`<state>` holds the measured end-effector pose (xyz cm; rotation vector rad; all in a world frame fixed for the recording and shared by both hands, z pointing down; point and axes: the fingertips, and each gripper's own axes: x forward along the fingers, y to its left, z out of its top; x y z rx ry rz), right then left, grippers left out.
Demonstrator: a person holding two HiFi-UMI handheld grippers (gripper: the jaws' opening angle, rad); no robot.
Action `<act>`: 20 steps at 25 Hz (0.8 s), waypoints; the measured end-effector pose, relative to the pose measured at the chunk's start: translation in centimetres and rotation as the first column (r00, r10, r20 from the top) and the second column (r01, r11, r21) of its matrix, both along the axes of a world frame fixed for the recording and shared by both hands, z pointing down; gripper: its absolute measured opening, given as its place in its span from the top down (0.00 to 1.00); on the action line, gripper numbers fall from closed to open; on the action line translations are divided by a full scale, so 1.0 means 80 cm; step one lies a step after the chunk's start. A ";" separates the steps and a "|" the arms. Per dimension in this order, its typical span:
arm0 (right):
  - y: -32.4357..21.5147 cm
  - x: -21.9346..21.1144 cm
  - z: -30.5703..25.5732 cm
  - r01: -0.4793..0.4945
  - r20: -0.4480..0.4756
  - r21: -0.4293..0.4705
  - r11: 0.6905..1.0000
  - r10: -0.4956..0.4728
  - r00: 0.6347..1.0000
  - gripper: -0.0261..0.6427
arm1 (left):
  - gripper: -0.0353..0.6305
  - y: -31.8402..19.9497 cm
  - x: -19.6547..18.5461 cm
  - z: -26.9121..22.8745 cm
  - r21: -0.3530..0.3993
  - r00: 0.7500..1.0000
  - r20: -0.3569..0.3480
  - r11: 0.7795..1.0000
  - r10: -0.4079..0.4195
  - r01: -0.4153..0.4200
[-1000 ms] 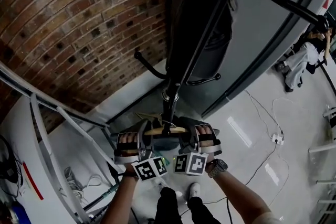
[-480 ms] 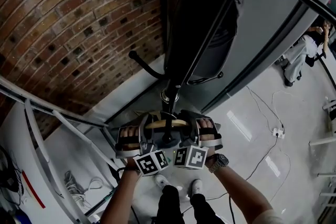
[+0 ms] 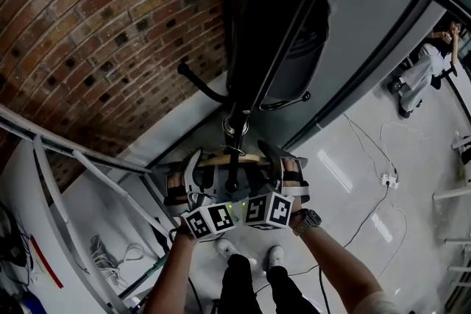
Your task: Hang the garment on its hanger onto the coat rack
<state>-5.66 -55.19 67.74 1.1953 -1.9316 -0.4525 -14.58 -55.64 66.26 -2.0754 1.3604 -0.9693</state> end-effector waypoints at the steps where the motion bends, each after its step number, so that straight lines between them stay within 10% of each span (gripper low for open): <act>1: 0.002 0.001 -0.002 0.000 0.019 0.000 1.000 0.000 1.000 0.62 | 0.73 0.003 -0.002 0.000 -0.006 1.000 -0.027 1.000 -0.007 0.007; 12: 0.063 0.019 -0.050 0.031 0.239 0.035 0.999 -0.039 0.970 0.60 | 0.71 0.051 -0.015 -0.014 -0.018 0.961 -0.274 1.000 -0.030 0.026; 17: 0.113 0.035 -0.103 -0.026 0.449 0.042 0.999 0.004 0.893 0.60 | 0.71 0.094 -0.025 -0.045 -0.006 0.915 -0.390 0.994 -0.105 0.112; 20: 0.142 0.051 -0.134 -0.065 0.567 0.023 0.998 0.041 0.823 0.84 | 0.71 0.133 -0.018 -0.074 -0.001 0.880 -0.460 0.991 -0.117 0.131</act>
